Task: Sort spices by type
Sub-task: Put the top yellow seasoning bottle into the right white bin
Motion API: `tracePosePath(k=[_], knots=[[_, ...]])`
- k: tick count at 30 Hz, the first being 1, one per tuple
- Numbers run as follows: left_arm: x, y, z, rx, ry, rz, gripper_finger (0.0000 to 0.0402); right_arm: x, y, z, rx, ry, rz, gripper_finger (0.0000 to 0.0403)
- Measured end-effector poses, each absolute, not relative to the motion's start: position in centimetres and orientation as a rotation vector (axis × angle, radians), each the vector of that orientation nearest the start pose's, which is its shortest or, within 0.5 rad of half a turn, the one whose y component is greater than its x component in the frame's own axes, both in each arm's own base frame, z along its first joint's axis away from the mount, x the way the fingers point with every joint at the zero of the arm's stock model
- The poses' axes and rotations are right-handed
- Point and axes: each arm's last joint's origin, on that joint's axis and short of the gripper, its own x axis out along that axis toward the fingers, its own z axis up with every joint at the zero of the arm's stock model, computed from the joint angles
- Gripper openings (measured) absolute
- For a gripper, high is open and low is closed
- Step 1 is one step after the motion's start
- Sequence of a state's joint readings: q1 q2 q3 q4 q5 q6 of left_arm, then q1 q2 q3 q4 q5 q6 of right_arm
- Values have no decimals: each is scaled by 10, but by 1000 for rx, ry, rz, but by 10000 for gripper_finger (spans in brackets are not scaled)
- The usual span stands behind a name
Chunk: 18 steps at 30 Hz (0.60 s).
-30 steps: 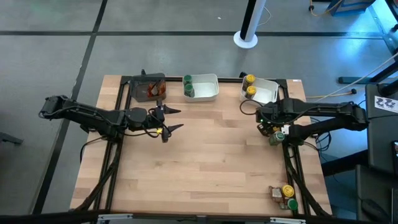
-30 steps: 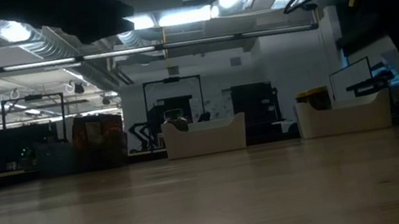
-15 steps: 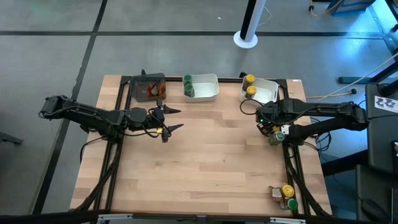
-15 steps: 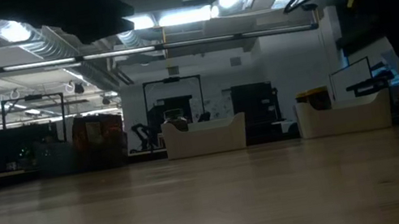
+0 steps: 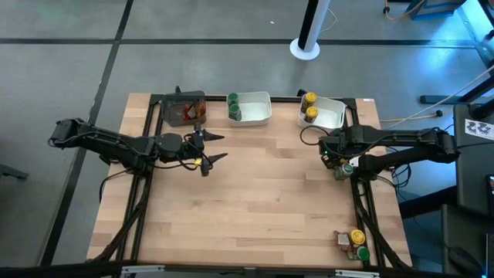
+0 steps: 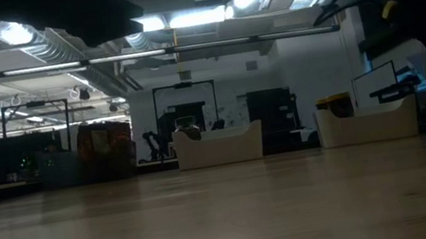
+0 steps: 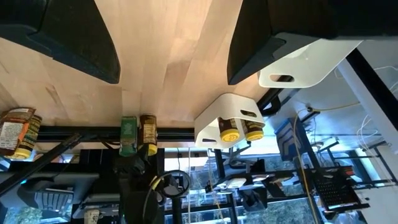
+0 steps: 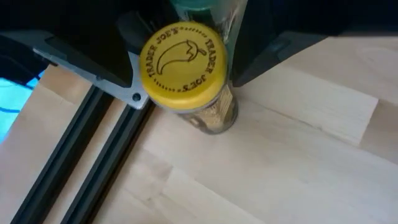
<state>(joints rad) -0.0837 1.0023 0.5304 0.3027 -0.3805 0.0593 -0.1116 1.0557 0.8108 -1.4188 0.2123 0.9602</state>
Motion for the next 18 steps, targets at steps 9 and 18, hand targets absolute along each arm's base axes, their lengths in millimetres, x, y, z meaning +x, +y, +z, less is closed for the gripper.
tracePosePath(k=[9, 18], knots=[[217, -7, 252, 98, 173, 292, 281, 136, -19, 232, 708, 1451, -997, 275], [217, -7, 252, 99, 174, 292, 281, 149, -20, 221, 691, 1535, -985, 275]])
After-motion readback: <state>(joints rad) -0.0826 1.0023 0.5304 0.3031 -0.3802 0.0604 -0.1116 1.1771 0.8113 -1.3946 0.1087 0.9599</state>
